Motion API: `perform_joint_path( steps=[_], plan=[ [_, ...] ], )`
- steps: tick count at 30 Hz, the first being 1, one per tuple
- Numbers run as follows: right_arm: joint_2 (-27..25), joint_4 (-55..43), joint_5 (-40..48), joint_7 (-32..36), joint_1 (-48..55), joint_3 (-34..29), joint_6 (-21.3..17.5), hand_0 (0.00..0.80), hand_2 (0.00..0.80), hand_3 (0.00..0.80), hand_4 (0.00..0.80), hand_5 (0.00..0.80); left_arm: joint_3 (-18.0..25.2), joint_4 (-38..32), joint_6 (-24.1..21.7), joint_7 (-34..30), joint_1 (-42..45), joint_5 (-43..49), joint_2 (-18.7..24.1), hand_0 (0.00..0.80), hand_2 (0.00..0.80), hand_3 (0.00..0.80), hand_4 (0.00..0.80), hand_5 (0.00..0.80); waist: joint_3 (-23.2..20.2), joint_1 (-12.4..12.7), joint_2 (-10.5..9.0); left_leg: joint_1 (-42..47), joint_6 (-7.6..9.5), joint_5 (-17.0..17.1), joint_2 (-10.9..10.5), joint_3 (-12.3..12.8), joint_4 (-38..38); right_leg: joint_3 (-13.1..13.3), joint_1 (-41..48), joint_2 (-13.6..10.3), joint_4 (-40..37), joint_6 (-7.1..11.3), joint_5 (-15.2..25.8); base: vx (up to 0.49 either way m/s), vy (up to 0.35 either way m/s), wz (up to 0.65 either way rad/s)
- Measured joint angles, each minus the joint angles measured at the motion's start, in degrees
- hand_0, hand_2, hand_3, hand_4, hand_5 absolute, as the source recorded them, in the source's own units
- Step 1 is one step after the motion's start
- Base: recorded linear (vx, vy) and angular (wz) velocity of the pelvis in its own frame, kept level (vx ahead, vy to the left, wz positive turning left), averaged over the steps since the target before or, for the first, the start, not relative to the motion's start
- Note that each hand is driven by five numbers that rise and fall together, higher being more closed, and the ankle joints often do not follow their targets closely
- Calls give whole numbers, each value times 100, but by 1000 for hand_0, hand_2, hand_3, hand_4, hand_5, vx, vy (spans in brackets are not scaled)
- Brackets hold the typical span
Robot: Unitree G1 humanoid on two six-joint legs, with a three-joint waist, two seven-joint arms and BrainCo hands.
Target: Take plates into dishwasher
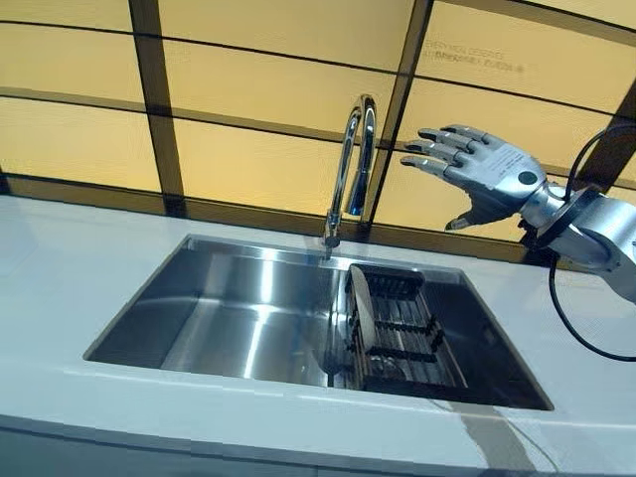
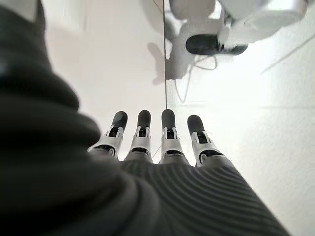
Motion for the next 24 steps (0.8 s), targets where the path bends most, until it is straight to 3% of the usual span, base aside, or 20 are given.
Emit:
perform_joint_path(
  steps=[2, 4, 5, 7, 9, 14, 24],
  plan=[
    [-4, 80, -1, -47, 82, 2, -2, 0, 0, 0, 0, 0, -2, 2, 4, -6, 7, -3, -75, 0, 0, 0, 0, 0, -25, -101, 16, 30, -71, -46, 116, 25, 36, -37, 60, 152, 62, -122, 10, 20, -204, 79],
    [-23, 107, -1, -83, 82, 15, -2, 0, 0, 0, 0, 0, 5, -2, 11, -7, 17, -9, -111, 0, 0, 0, 0, 0, -7, -79, 131, -143, -232, -149, 272, 45, 193, -168, 118, 303, 20, -179, 18, 9, -302, 35],
    [-24, 131, 0, -92, 98, 25, -4, 0, 0, 0, 0, 0, 33, 3, 21, 6, 52, -10, -91, 0, 0, 0, 0, 0, -4, -63, 160, -178, -345, -174, 350, 26, 217, -231, 173, 392, -114, -297, 100, 31, -336, 22],
    [-64, 114, 5, -90, 98, 26, -10, 0, 0, 0, 0, 0, 45, 51, 57, -7, 59, -13, -87, 0, 0, 0, 0, 0, 5, -45, 175, -171, -426, -156, 412, 41, 199, -345, 342, 452, -347, -383, 157, 47, -278, 29],
    [-220, 126, 12, -72, 92, 26, -19, 0, 0, 0, 0, 0, 55, 48, 48, -21, 58, -12, -110, 0, 0, 0, 0, 0, 20, -33, 204, -167, -463, -135, 440, 69, 176, -372, 409, 493, -348, -461, 131, 18, -223, 40],
    [-264, 108, 87, 149, 17, 49, -24, 0, 0, 0, 0, 0, 217, 28, 31, -15, 59, -12, -147, 0, 0, 0, 0, 0, 30, 98, 229, -168, -461, -119, 444, 287, 146, -444, 467, 481, -368, -424, 23, -4, -175, 16],
    [-208, -618, 933, 1530, -67, 115, -31, 0, 0, 0, 0, 0, 254, -116, -21, -12, 185, -10, -327, 0, 0, 0, 0, 0, -30, 229, 461, -171, -465, -95, 461, 364, 120, -481, 476, 481, -360, -431, -11, 8, -80, 2]
  ],
)
